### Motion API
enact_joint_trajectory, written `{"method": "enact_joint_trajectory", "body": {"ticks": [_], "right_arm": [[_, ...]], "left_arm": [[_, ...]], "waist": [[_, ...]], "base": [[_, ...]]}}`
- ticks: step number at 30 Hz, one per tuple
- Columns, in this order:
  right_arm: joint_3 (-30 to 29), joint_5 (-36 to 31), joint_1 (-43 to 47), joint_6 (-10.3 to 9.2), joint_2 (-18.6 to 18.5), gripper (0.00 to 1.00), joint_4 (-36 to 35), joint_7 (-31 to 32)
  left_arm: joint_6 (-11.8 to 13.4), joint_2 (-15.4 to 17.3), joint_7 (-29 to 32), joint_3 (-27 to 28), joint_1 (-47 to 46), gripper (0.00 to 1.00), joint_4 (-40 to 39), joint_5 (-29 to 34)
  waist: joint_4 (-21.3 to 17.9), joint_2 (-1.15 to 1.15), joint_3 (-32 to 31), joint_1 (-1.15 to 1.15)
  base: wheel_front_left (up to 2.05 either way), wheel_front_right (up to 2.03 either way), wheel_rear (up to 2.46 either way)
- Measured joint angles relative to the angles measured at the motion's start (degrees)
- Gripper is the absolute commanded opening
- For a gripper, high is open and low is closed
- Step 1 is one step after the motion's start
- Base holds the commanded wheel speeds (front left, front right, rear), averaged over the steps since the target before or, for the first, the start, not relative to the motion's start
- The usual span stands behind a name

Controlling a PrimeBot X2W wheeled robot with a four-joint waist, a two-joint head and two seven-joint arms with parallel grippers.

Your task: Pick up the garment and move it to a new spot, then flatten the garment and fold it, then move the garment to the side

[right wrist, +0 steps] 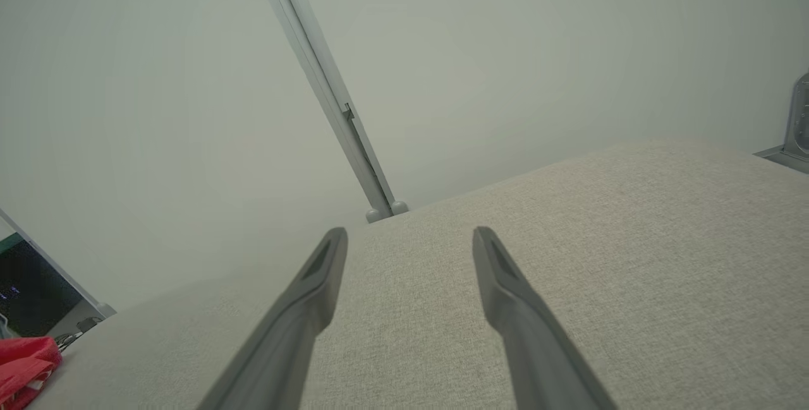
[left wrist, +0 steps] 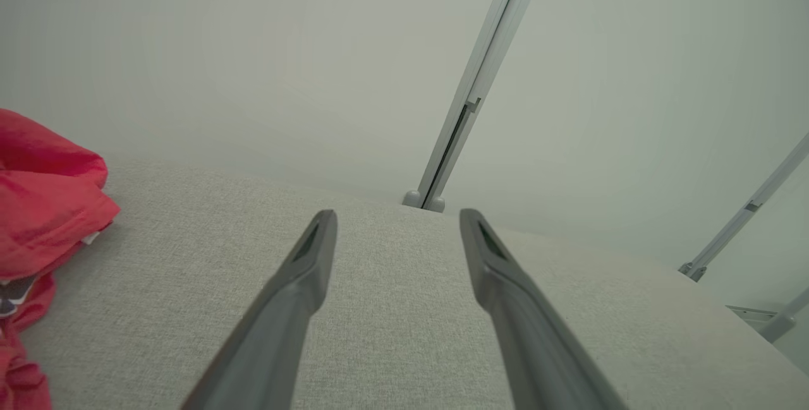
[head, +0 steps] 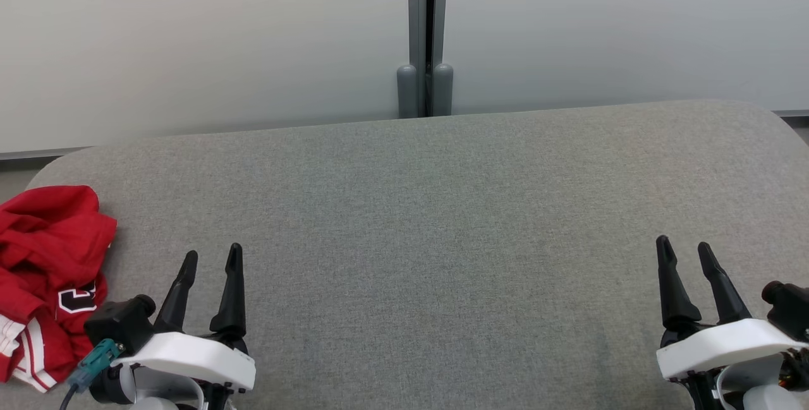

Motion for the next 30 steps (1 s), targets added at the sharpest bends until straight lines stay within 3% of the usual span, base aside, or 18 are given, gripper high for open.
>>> {"method": "enact_joint_trajectory", "body": {"ticks": [30], "right_arm": [[0.7,-13.2,0.4,0.01,0.4,1.00,1.5,0.4]], "left_arm": [[1.9,0.2,-3.7,-1.6,-0.5,1.00,4.0,13.6]], "waist": [[0.4,0.00,-0.4,0.00]], "base": [[0.00,0.00,0.00]]}}
